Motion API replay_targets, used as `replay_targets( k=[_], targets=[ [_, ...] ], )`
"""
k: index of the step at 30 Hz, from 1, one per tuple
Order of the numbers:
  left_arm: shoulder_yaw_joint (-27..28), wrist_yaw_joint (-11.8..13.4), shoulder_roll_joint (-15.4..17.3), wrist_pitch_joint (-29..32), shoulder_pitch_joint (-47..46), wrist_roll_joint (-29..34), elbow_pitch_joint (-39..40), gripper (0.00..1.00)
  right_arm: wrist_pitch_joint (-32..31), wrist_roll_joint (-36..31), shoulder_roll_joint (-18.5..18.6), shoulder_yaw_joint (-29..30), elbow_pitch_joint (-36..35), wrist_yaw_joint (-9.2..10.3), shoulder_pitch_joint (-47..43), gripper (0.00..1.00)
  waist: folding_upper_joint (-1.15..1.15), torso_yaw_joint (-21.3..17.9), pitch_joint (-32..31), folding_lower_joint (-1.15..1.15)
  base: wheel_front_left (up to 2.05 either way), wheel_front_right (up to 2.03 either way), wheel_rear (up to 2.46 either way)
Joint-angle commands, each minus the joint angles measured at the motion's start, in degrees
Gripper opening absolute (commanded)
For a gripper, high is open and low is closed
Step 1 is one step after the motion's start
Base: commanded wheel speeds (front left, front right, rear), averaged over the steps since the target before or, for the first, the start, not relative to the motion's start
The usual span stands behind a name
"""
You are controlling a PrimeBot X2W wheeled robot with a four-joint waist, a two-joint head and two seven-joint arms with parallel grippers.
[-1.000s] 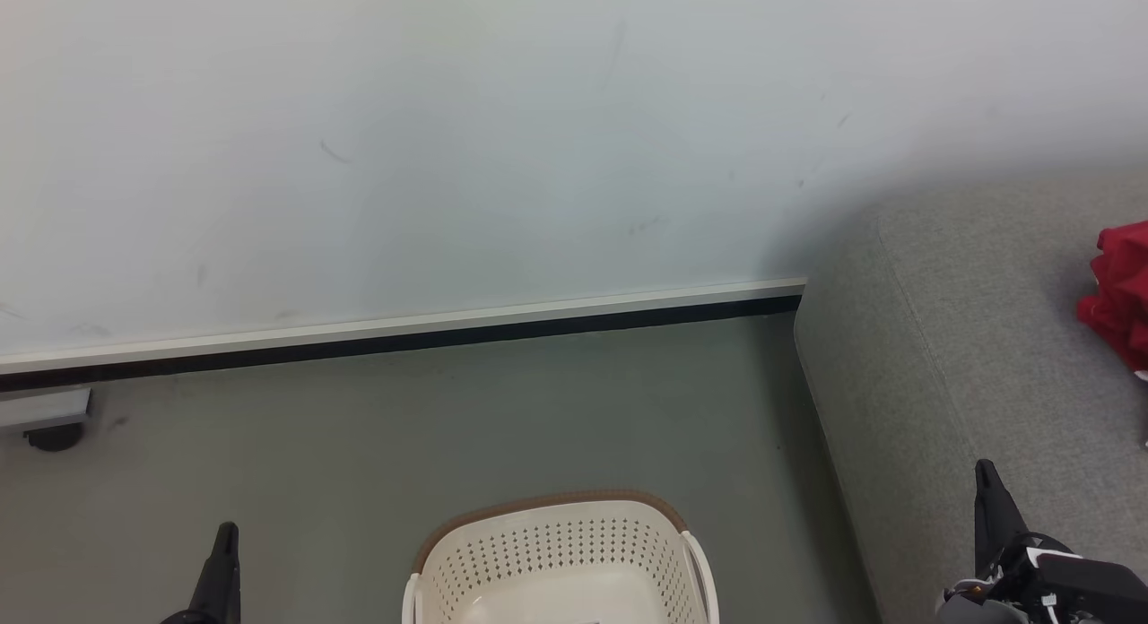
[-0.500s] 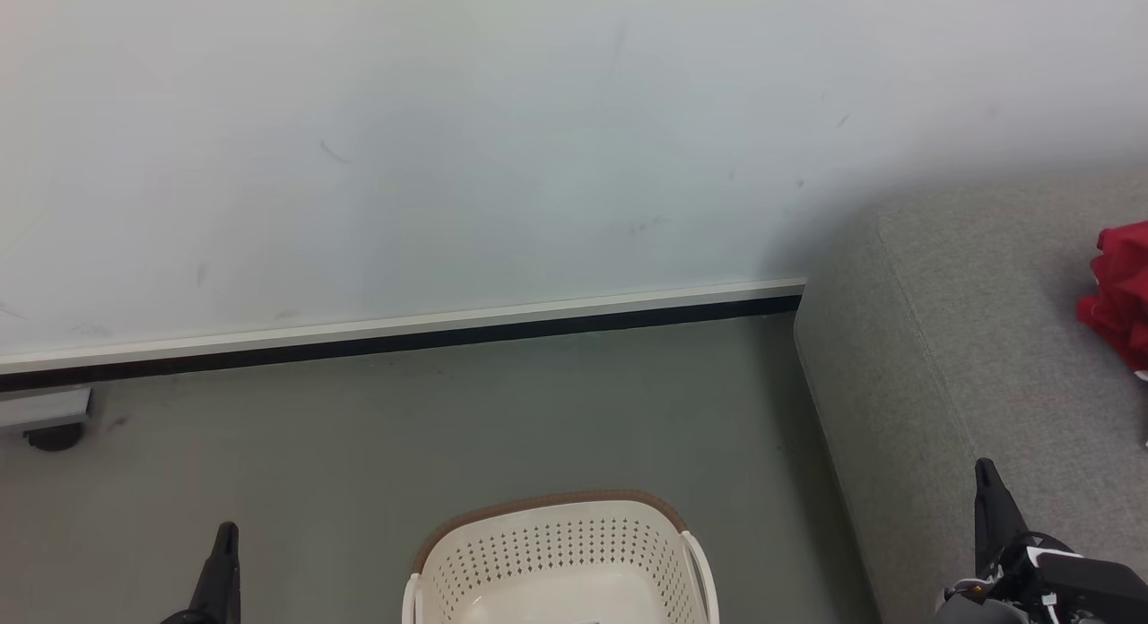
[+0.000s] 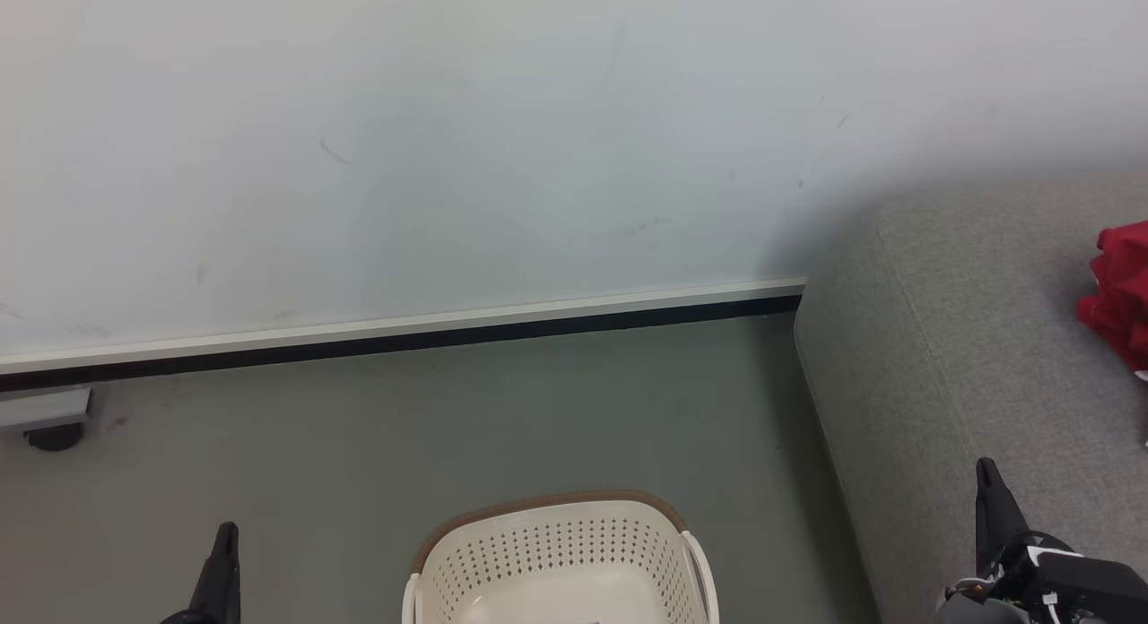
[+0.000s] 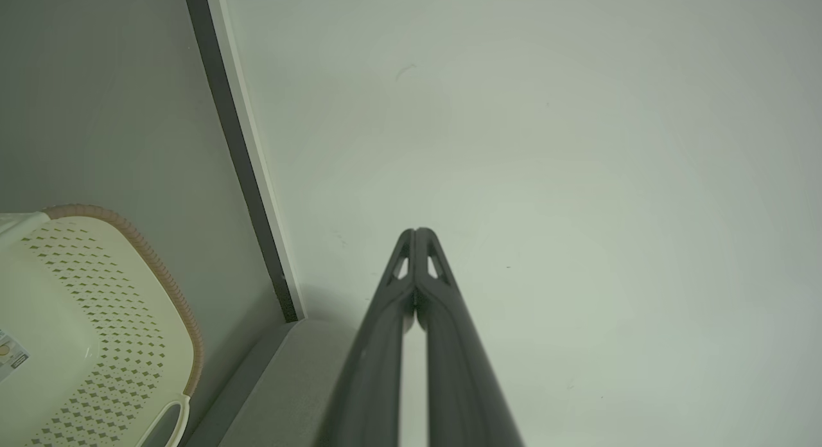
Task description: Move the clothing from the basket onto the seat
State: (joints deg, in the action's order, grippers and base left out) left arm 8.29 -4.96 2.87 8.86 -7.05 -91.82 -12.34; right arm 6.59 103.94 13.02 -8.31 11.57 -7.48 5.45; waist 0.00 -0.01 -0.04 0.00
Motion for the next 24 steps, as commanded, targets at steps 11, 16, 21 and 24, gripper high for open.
replay_targets(
  k=[11,16,21,24],
  targets=[
    [0.1,-0.3,0.0,0.2,0.1,-0.5,-0.1,0.0,0.4,0.6,0.6,-0.4,-0.3,-0.02,0.6,0.0,0.0,0.0,0.0,0.0,0.0,0.0,0.0],
    [0.1,-0.3,0.0,0.2,0.1,-0.5,-0.1,0.0,0.4,0.7,0.7,-0.6,-0.4,-0.02,0.6,0.0,0.0,0.0,0.0,0.0,0.0,0.0,0.0],
    [0.1,-0.3,0.0,0.2,0.1,-0.5,-0.1,0.0,0.6,0.9,0.8,-0.7,-0.4,-0.02,0.6,0.0,0.0,0.0,0.0,0.0,0.0,0.0,0.0],
    [0.1,-0.3,0.0,0.2,0.1,-0.5,-0.1,0.0,0.7,1.0,0.9,-0.8,-0.4,-0.02,0.6,0.0,0.0,0.0,0.0,0.0,0.0,0.0,0.0]
  ],
)
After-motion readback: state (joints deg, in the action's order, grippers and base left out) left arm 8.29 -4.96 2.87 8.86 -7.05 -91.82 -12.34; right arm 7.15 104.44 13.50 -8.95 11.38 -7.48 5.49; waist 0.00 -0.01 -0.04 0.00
